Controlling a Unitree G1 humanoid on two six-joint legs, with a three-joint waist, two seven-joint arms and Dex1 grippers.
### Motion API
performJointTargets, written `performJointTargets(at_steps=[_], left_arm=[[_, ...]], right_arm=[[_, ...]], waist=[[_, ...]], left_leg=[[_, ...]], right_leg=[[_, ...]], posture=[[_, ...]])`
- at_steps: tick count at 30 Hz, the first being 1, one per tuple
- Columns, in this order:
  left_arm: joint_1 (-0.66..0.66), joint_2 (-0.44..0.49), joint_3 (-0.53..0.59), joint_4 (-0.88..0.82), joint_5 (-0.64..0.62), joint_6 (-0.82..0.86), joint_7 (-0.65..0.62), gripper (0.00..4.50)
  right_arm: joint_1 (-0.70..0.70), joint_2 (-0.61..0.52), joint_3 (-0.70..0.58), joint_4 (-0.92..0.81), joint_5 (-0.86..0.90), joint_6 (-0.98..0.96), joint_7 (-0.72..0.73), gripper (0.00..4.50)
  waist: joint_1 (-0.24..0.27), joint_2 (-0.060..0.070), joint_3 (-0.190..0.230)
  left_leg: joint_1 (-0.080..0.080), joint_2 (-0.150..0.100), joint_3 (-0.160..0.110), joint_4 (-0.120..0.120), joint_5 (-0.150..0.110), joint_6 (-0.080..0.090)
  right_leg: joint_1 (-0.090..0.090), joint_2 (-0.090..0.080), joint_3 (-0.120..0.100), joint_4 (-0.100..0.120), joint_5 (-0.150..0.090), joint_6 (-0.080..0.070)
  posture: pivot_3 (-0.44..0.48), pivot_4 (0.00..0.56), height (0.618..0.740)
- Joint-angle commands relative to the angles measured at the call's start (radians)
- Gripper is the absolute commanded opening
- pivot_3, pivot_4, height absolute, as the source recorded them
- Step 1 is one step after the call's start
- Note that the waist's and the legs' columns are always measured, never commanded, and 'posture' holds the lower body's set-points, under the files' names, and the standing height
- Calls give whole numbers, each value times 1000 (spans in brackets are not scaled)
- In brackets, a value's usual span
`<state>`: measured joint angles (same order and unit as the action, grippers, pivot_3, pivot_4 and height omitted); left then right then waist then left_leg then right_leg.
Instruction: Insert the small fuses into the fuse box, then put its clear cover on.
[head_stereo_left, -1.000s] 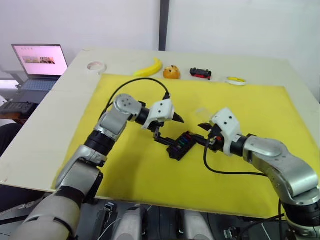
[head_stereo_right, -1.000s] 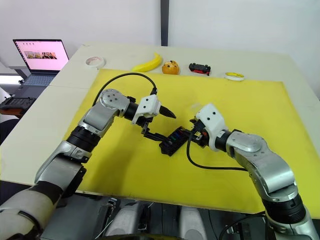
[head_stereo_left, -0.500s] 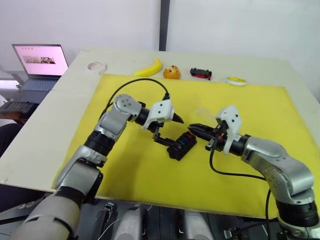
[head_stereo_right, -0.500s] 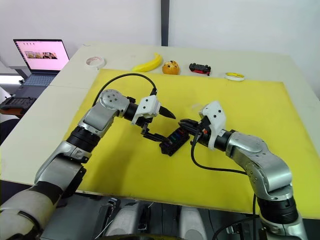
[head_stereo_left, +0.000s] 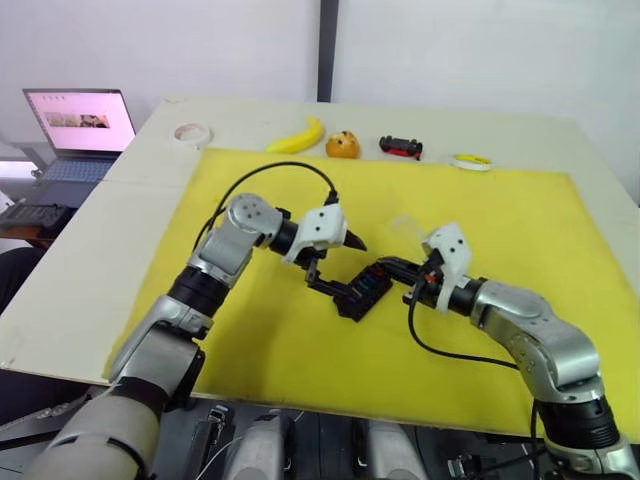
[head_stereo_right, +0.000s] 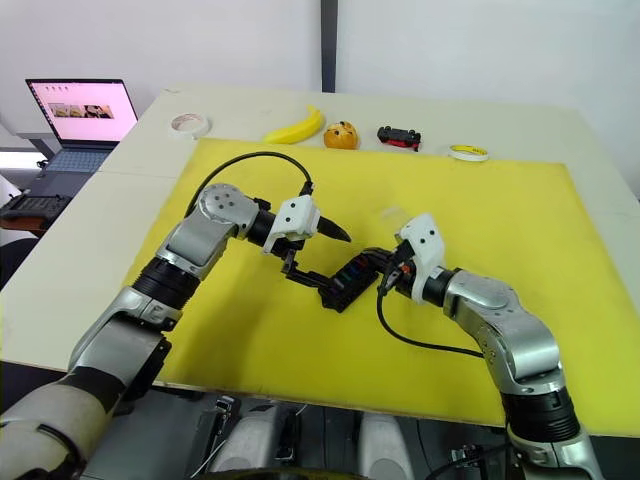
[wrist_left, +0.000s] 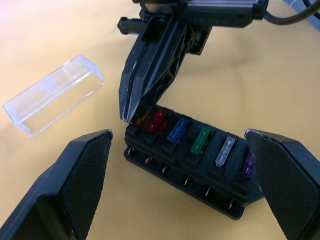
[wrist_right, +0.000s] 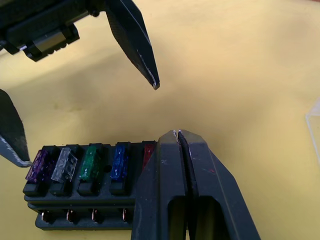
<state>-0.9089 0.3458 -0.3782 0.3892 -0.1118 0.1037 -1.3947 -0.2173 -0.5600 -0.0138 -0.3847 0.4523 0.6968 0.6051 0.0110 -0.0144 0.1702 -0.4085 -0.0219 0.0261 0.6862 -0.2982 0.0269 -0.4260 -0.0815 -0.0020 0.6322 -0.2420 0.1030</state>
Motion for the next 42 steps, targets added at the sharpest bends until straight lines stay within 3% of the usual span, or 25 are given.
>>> performJointTargets(at_steps=[1, 8, 14, 21, 24, 28, 31, 36, 42], left_arm=[[-10, 4, 13, -28, -3, 2, 1, 4500], [-6, 8, 18, -33, -5, 3, 6, 4500], [42, 39, 61, -119, -44, 57, 26, 4500], [210, 201, 243, -385, -220, 313, 67, 4500], [300, 316, 336, -461, -301, 411, 47, 4500], [375, 406, 427, -486, -334, 444, 88, 4500], [404, 448, 469, -490, -375, 491, 97, 4500], [399, 462, 473, -531, -412, 511, 117, 4500], [316, 337, 434, -574, -413, 509, 277, 4500]], right_arm=[[22, -12, 29, -2, -24, 5, 1, 35], [15, -10, 20, -11, -46, 18, -25, 35], [18, -9, -94, -155, 75, 56, -24, 35], [179, -150, -427, -302, 246, 174, 13, 35], [354, -224, -598, -270, 218, 133, 114, 873], [517, -260, -755, -207, 171, 60, 196, 2919], [562, -267, -808, -186, 166, 40, 217, 4337], [503, -284, -781, -187, 191, 58, 183, 4429], [168, -267, -463, -129, 196, 162, 40, 4429]], waist=[[0, 0, 0], [0, 0, 0], [-1, 0, 0], [0, 0, 0], [2, 0, 0], [1, 0, 0], [0, 0, 0], [-4, 0, 0], [-5, 0, 0]], left_leg=[[0, 0, 0, 0, 0, 0], [0, 0, 0, 0, 0, 0], [0, 0, 0, 0, 0, 0], [0, 1, -1, 0, 0, 0], [1, 1, -1, 0, 0, 0], [2, 1, -1, -1, 0, 0], [6, 1, 0, 0, 0, 0], [11, 1, 0, -1, 0, 0], [16, 2, -1, -2, 0, 0]], right_leg=[[0, 0, 0, 0, 0, 0], [0, 0, 0, 0, 0, 0], [0, 0, 0, 0, 0, 0], [1, -1, 0, 0, 0, 0], [1, -1, 0, 0, 0, 0], [3, -1, 0, -1, 0, 0], [7, -1, 0, -1, 0, 0], [12, -1, 0, -2, 0, 0], [17, -2, 1, -2, 0, 0]], posture=[[0, 150, 740], [0, 150, 740], [0, 150, 740], [0, 150, 740], [0, 150, 740], [0, 150, 740], [0, 150, 740], [0, 150, 740], [0, 150, 740]])
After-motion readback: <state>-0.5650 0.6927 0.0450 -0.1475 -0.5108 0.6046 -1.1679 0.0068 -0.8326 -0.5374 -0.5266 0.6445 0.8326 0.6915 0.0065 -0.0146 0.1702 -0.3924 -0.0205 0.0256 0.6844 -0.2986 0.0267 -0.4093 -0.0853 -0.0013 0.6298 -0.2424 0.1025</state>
